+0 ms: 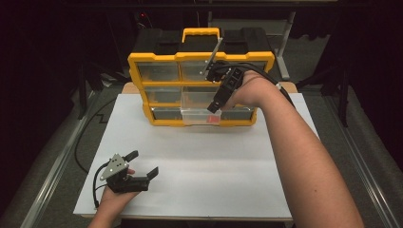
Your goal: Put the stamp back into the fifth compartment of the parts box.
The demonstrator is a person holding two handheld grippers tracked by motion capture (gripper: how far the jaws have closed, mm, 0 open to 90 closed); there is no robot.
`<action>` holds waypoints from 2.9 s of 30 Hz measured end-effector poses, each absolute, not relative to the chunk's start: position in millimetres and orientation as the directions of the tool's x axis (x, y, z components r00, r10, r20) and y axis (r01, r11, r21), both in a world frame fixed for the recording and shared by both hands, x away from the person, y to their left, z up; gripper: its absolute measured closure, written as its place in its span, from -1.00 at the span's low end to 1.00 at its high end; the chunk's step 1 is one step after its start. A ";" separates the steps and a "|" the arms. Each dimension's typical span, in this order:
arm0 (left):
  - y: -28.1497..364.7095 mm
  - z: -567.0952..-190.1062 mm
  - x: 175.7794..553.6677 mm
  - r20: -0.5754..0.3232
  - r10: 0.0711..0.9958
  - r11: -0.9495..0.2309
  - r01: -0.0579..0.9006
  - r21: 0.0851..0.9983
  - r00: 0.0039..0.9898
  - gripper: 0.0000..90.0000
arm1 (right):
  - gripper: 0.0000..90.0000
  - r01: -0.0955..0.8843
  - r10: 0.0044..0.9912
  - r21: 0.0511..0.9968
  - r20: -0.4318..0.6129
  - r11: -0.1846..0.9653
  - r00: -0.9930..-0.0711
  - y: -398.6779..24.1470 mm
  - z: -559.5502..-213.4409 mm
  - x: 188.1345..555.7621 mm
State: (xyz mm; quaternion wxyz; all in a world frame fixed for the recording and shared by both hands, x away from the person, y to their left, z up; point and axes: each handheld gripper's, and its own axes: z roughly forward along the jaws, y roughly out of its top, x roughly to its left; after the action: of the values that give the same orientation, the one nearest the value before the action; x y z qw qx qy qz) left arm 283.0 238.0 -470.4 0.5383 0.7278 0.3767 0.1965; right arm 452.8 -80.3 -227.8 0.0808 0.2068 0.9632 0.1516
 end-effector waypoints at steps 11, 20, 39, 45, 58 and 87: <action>238.9 -470.9 283.5 -0.124 0.766 -0.128 0.339 0.932 0.630 -1.00 | -0.49 0.387 0.435 0.321 -0.091 0.864 -0.896 -104.1 -236.9 440.0; 239.5 -471.2 283.7 -0.122 0.767 -0.131 0.339 0.932 0.630 -1.00 | -0.54 0.407 0.452 0.309 -0.088 0.860 -0.888 -123.0 -247.1 429.2; 241.1 -472.1 283.9 -0.121 0.771 -0.130 0.341 0.931 0.626 -1.00 | -0.71 0.453 0.489 0.276 -0.074 0.848 -0.869 -170.4 -273.2 401.8; 240.7 -472.1 283.9 -0.121 0.770 -0.131 0.341 0.931 0.626 -1.00 | -0.82 0.475 0.507 0.262 -0.070 0.840 -0.859 -187.1 -284.8 393.1; 241.6 -471.9 284.2 -0.119 0.772 -0.137 0.346 0.928 0.625 -1.00 | -1.00 0.511 0.540 0.218 -0.104 0.831 -0.835 -208.9 -308.6 380.9; 240.1 -472.5 284.4 -0.118 0.772 -0.138 0.347 0.928 0.624 -1.00 | -1.00 0.567 0.578 0.129 -0.071 0.814 -0.813 -204.6 -415.0 380.7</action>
State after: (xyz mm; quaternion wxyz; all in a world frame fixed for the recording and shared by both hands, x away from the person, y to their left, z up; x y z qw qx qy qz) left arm 284.4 240.1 -472.5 0.5318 0.7274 0.3846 0.2002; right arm 380.7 -204.6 -415.0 0.0533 0.3010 0.9508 0.0509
